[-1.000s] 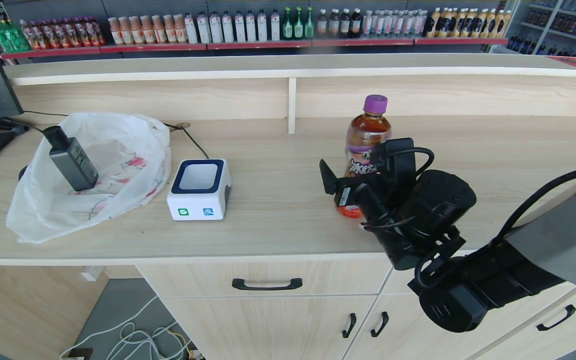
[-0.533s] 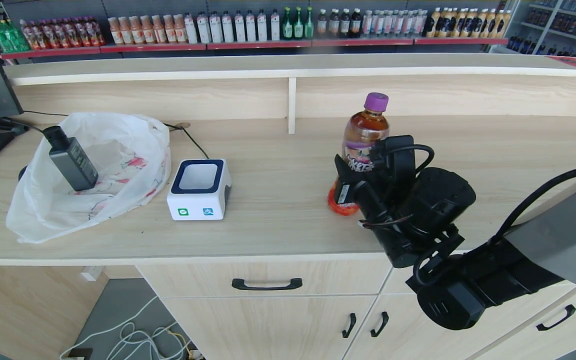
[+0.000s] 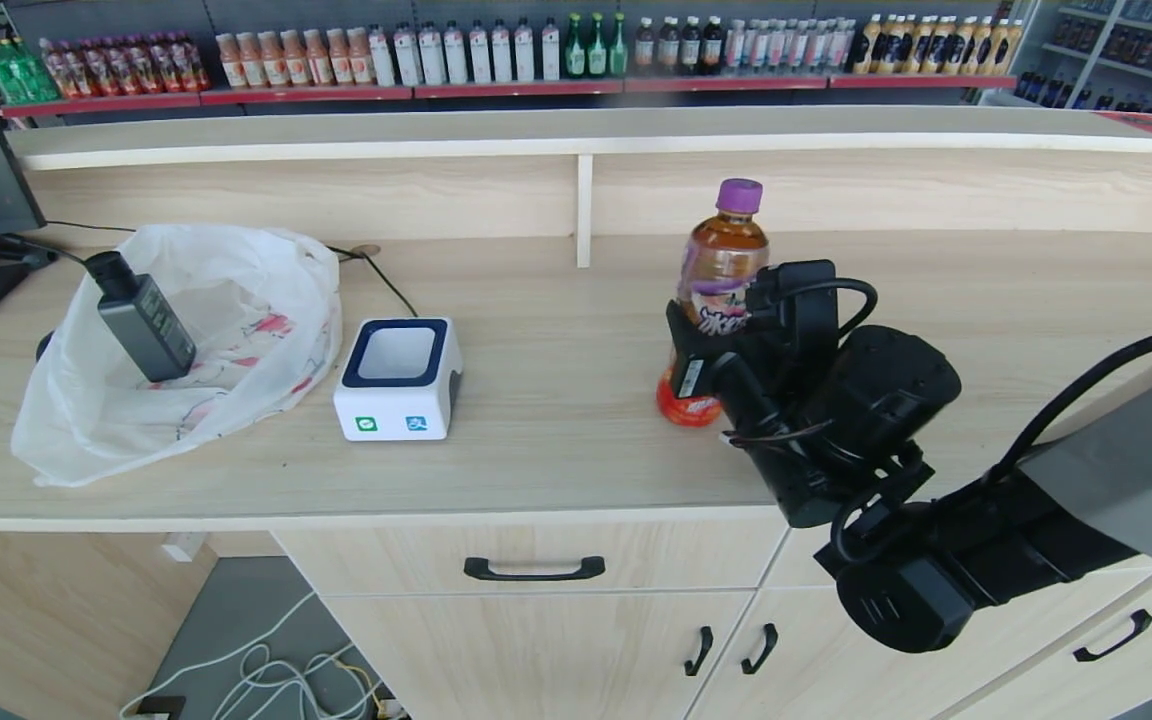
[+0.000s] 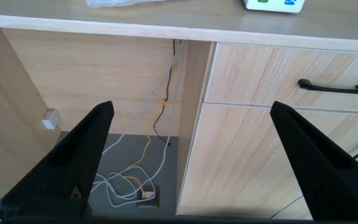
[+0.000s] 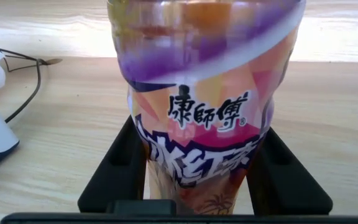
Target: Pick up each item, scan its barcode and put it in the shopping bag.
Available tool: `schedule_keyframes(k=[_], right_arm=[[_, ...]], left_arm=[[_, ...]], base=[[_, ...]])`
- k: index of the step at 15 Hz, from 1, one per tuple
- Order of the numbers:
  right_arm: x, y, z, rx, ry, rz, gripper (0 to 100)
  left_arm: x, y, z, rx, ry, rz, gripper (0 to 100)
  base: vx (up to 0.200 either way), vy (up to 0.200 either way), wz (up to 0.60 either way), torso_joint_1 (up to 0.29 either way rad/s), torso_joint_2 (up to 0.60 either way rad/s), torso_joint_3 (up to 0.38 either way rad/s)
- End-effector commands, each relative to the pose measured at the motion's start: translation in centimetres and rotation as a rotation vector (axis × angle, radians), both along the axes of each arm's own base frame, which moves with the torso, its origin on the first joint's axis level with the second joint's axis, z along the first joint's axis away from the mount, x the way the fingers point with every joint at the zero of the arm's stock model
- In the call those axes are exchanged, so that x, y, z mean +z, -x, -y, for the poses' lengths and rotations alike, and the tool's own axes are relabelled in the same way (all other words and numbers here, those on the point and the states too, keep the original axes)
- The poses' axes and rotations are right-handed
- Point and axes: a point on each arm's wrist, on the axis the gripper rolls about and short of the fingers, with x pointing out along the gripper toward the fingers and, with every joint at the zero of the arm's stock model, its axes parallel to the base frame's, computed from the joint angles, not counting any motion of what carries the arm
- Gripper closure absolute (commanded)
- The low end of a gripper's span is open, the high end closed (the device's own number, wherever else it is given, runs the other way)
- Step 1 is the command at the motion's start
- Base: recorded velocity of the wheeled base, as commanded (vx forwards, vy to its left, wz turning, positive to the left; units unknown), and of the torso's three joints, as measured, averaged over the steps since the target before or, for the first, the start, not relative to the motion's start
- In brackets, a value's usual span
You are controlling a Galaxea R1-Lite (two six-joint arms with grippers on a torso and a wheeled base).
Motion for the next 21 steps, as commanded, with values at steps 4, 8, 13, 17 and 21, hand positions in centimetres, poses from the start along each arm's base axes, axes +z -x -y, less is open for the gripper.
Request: schedule_keyframes(k=[4,8,13,17,21], right_arm=[[1.3,0.5,0.4,0.001,-0.021,0.030,100],[3.4,2.0,1.3,-0.003,-0.040,0.071,100],[5.0,6.5,3.1,0.018,-0.021,0.084,100],[5.5,8.8,4.2,0.030,-0.019,0.091,100],[4.4,10.7,5.4,0.041,-0.014,0.085,100]], left_arm=[[0.0,0.0,0.0,0.001,0.000,0.000,0],[0.0,0.0,0.0,0.000,0.000,0.000,0],[0.0,0.0,0.0,0.001,0.000,0.000,0],[0.0,0.0,0.0,0.000,0.000,0.000,0],[0.0,0.0,0.0,0.001,0.000,0.000,0]], base=[[0.000,0.000,0.00,0.000,0.00,0.000],[0.000,0.000,0.00,0.000,0.00,0.000],[0.000,0.000,0.00,0.000,0.00,0.000],[0.000,0.000,0.00,0.000,0.00,0.000],[0.000,0.000,0.00,0.000,0.00,0.000]])
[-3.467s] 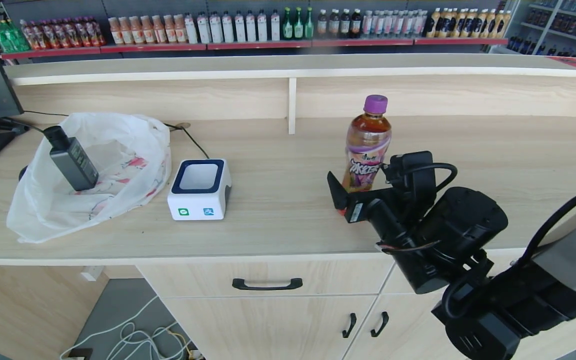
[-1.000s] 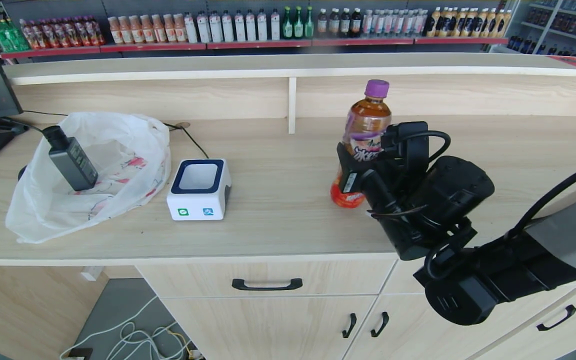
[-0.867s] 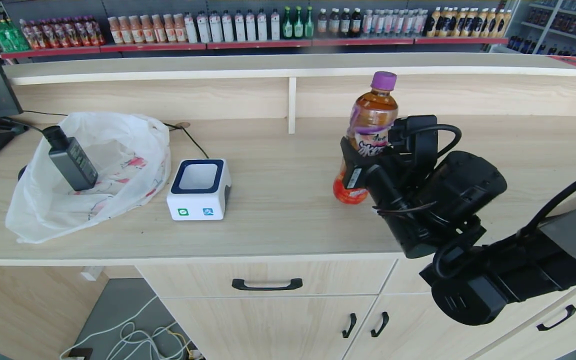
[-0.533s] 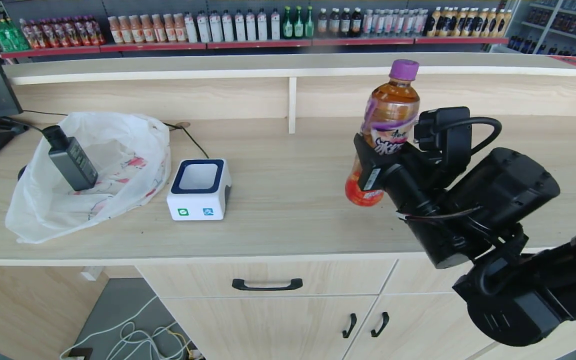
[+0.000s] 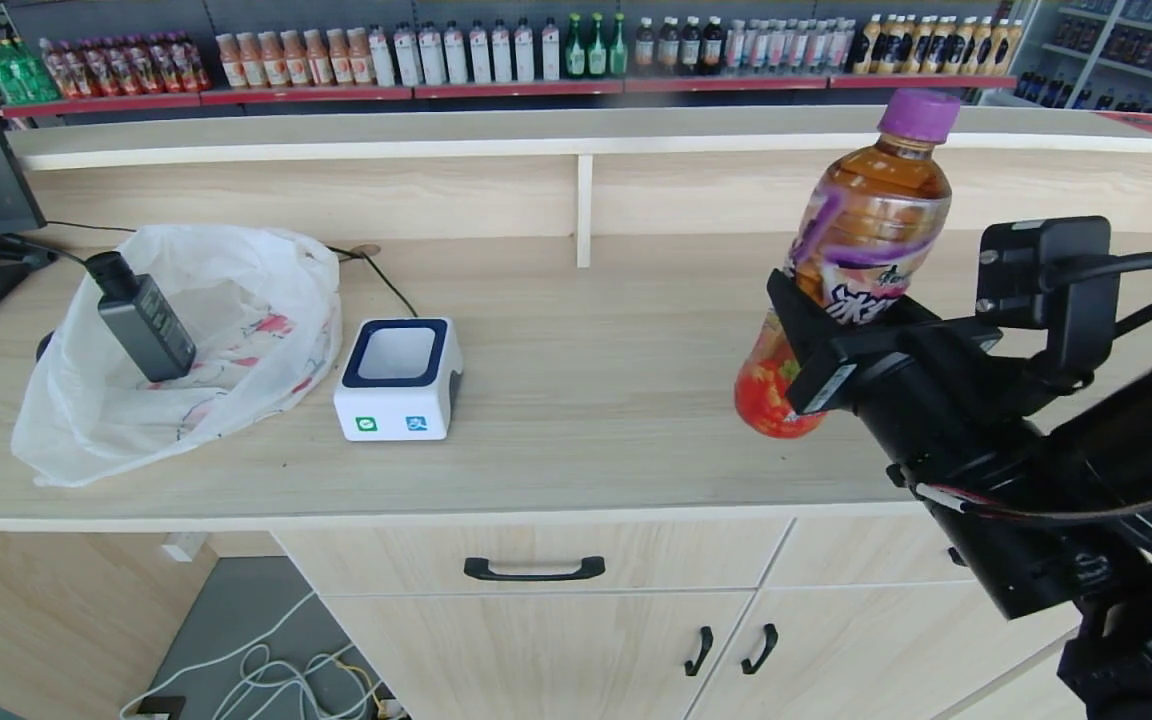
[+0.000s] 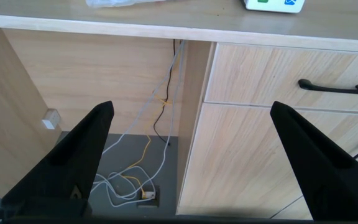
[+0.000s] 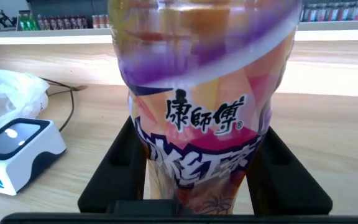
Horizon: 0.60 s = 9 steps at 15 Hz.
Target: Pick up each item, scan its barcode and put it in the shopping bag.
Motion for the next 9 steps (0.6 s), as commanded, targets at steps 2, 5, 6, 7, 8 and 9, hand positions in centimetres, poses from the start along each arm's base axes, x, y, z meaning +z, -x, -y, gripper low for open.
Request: schedule_keyframes(k=[2,5,6,7,8,9], right_arm=[[-0.1,2.5,1.4,0.023,0.008,-0.008,100],[-1.0,5.2,3.6,0.028,0.032,-0.035,100],[-1.6,5.8,4.1,0.029,0.045,-0.053,100],[-1.9,6.2,4.4,0.035,0.052,-0.060,100],[-2.0,6.6,4.5,0.045,0.055,-0.063,100],[-2.1,6.8,4.4,0.052,0.059,-0.067,100]], left_arm=[[0.0,0.0,0.0,0.000,0.000,0.000,0],[0.0,0.0,0.0,0.000,0.000,0.000,0],[0.0,0.0,0.0,0.000,0.000,0.000,0],[0.0,0.0,0.0,0.000,0.000,0.000,0],[0.0,0.0,0.0,0.000,0.000,0.000,0],[0.0,0.0,0.0,-0.001,0.000,0.000,0]], base=[[0.000,0.000,0.00,0.000,0.00,0.000],[0.000,0.000,0.00,0.000,0.00,0.000],[0.000,0.000,0.00,0.000,0.00,0.000],[0.000,0.000,0.00,0.000,0.00,0.000],[0.000,0.000,0.00,0.000,0.00,0.000],[0.000,0.000,0.00,0.000,0.00,0.000]])
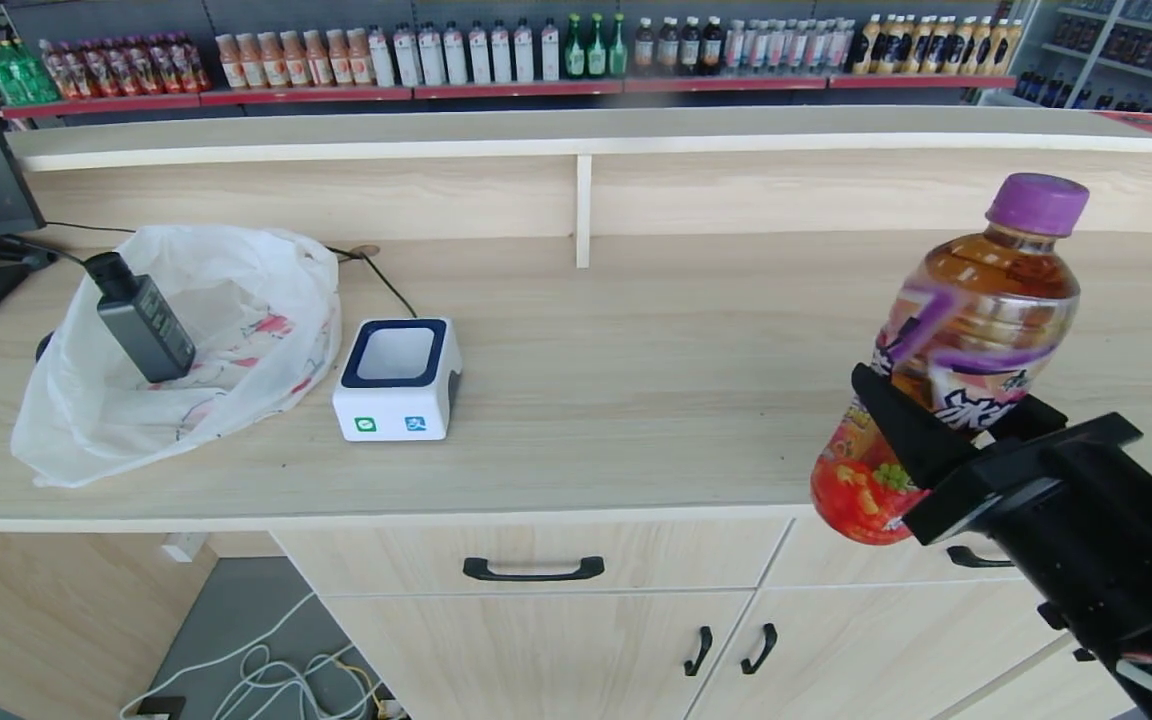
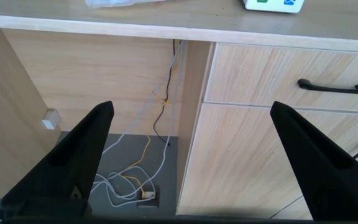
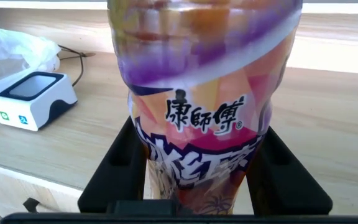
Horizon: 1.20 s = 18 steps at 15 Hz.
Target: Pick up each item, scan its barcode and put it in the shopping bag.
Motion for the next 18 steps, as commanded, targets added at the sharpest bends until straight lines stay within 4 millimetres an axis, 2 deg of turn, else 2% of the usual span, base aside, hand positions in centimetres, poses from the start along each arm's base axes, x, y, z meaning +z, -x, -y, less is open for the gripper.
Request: schedule_keyframes(k=[1,8,13,14,18], right_arm=[[0.1,0.8,0.3,0.020,-0.005,0.005,100],[-1.8,2.3,-1.6,0.134,0.085,-0.048,100],[-2.9,4.3,-4.3,0.247,0.285,0.008,100],[-3.4,5.2,-5.4,0.306,0.331,0.016,100],[-4.5,7.3,-7.0,0.406,0.455,0.061,100]], left_arm=[[0.0,0.0,0.0,0.000,0.000,0.000,0],[0.0,0.0,0.0,0.000,0.000,0.000,0],[0.0,0.0,0.0,0.000,0.000,0.000,0],[0.0,0.0,0.0,-0.001,0.000,0.000,0],[0.0,0.0,0.0,-0.001,0.000,0.000,0]], base=[[0.000,0.000,0.00,0.000,0.00,0.000],[0.000,0.000,0.00,0.000,0.00,0.000],[0.000,0.000,0.00,0.000,0.00,0.000],[0.000,0.000,0.00,0.000,0.00,0.000],[0.000,0.000,0.00,0.000,0.00,0.000]])
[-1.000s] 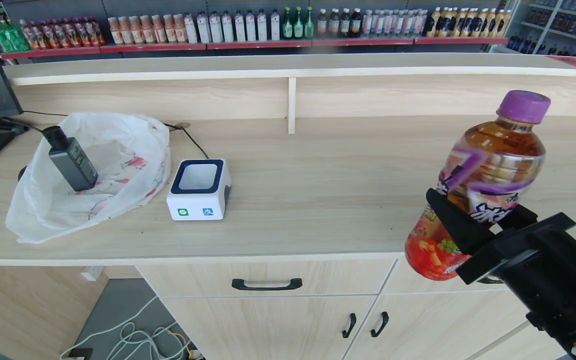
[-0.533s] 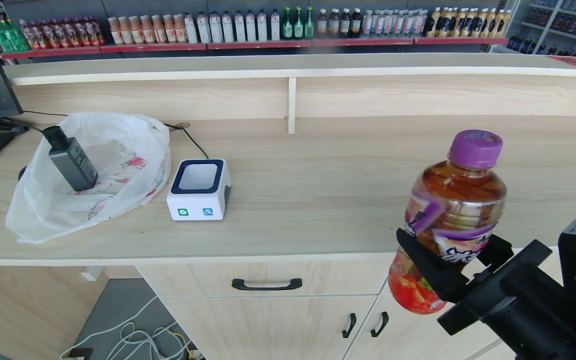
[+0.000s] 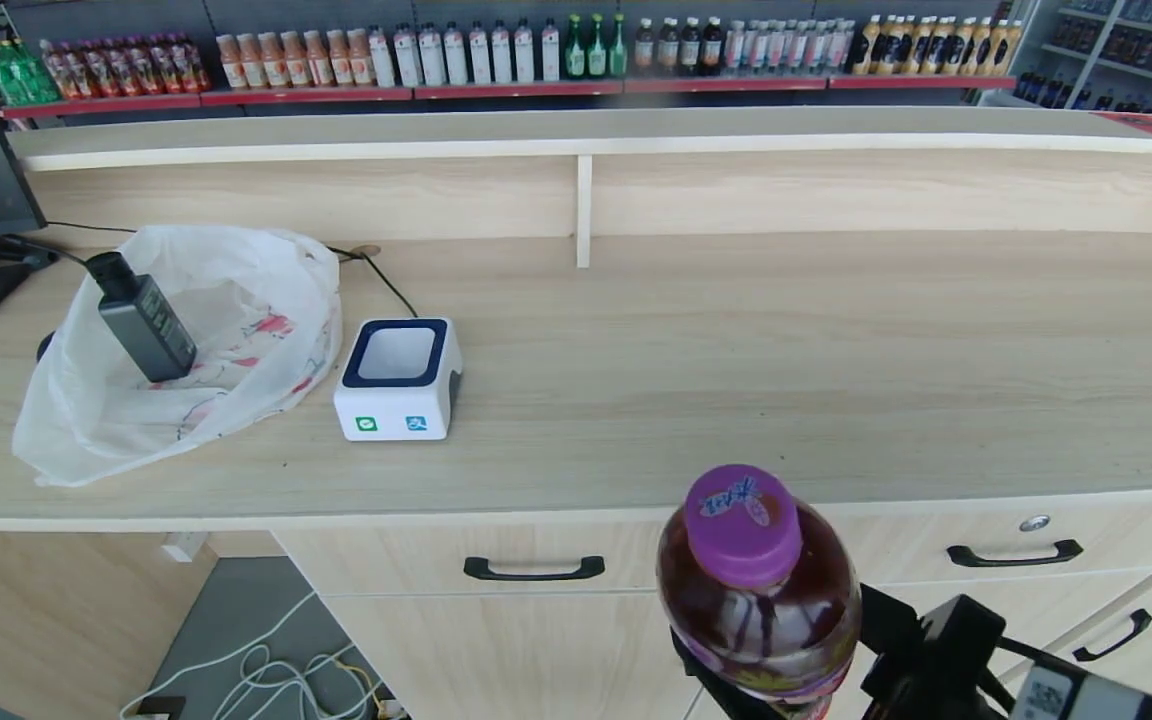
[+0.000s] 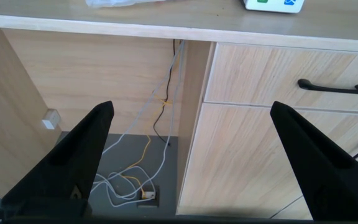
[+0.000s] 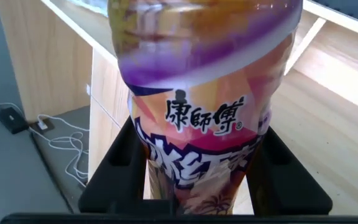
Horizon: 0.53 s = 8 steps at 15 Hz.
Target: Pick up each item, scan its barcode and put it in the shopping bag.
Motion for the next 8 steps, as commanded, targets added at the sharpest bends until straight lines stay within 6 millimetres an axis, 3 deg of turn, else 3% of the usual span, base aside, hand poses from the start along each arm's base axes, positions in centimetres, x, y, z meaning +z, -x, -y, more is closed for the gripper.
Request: schedule_keyframes(k=[1,8], right_arm=[[-0.9,0.7,-0.7,0.040,0.054,-0.001,100],[-0.2,2.2,0.1,0.091,0.256,0.288,100]], left_arm=[[0.0,0.0,0.0,-0.001,0.000,0.000,0],[0.0,0.0,0.0,-0.001,0.000,0.000,0]], base=[[0.000,0.000,0.00,0.000,0.00,0.000],[0.000,0.000,0.00,0.000,0.00,0.000]])
